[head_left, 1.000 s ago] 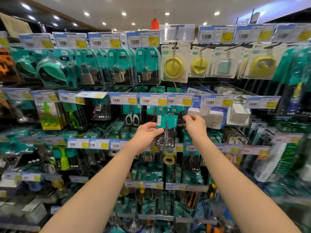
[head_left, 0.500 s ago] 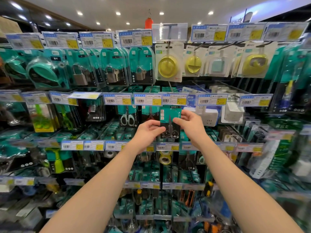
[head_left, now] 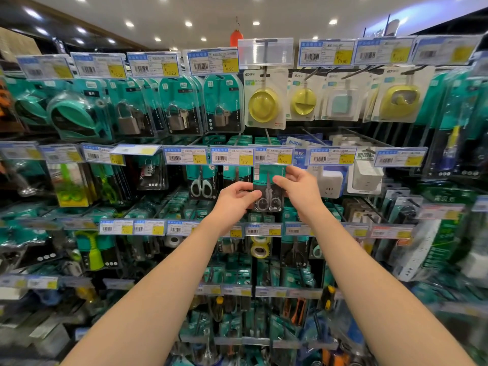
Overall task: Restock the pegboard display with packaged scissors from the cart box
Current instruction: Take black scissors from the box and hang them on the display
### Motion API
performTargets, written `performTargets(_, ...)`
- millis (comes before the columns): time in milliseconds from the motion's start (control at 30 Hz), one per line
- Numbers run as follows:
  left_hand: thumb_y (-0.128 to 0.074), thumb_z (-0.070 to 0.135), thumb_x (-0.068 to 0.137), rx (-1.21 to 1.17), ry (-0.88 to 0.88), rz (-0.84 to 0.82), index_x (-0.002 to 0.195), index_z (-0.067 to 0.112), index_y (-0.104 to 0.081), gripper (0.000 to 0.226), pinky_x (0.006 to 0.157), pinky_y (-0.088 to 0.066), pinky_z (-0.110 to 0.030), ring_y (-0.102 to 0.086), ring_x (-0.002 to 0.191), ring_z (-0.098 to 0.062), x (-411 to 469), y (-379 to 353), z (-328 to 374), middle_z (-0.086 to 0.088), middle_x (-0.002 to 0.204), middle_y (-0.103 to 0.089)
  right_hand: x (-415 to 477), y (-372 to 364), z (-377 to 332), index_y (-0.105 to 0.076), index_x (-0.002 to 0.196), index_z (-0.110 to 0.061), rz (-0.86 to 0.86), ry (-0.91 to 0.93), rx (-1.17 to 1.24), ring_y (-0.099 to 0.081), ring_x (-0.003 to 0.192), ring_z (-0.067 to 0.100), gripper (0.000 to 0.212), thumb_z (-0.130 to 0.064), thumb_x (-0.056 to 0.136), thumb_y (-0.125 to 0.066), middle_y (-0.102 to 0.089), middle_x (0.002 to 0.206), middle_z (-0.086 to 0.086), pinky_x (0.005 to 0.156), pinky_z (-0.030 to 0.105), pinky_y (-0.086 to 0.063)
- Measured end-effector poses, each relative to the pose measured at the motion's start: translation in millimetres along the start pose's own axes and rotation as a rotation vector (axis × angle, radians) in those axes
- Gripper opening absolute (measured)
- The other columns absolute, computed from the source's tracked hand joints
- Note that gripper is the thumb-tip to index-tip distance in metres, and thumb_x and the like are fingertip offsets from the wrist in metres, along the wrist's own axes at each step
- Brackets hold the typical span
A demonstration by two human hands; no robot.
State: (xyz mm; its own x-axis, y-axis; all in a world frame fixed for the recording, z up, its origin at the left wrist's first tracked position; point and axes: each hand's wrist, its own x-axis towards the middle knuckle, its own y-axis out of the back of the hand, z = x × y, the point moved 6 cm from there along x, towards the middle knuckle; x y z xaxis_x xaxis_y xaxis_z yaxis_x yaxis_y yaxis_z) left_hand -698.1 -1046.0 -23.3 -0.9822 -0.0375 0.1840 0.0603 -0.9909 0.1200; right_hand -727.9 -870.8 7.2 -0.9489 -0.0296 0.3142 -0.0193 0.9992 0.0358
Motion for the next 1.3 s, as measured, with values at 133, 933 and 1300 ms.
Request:
performTargets(133, -0.073, 0.031, 0.096, -0.010, -0.010, 0.003, 0.101, 0.036, -0.064, 0.011, 0.084, -0.052, -0.033, -0.067, 0.086, -0.012, 1, 0, 3, 0.006, 0.100, -0.075, 1, 0, -4, -0.067, 0.117, -0.019, 0.011, 0.007, 0.039, -0.074, 0.104, 0.017, 0.026, -0.006, 0.095, -0.070, -0.075, 0.112, -0.002, 0.091, 0.036, -0.061)
performTargets(933, -0.069, 0.035, 0.098, 0.098, -0.016, -0.039, 0.123, 0.021, -0.065, 0.029, 0.076, -0.052, -0.030, -0.068, 0.086, -0.015, 3, -4, -15, -0.003, 0.103, -0.077, -1, 1, 9, -0.068, 0.129, -0.014, -0.077, -0.027, 0.050, -0.078, 0.095, 0.018, 0.034, -0.004, 0.097, -0.066, -0.080, 0.107, 0.002, 0.079, 0.034, -0.063)
performTargets(1300, -0.064, 0.037, 0.100, 0.137, -0.046, -0.014, 0.125, 0.025, -0.061, 0.028, 0.077, -0.052, -0.031, -0.066, 0.087, -0.017, 5, 4, 0, -0.004, 0.107, -0.074, 9, -1, 4, -0.059, 0.138, -0.009, -0.031, -0.050, 0.021, -0.073, 0.106, 0.015, 0.048, -0.014, 0.093, -0.074, -0.075, 0.118, 0.001, 0.089, 0.032, -0.059)
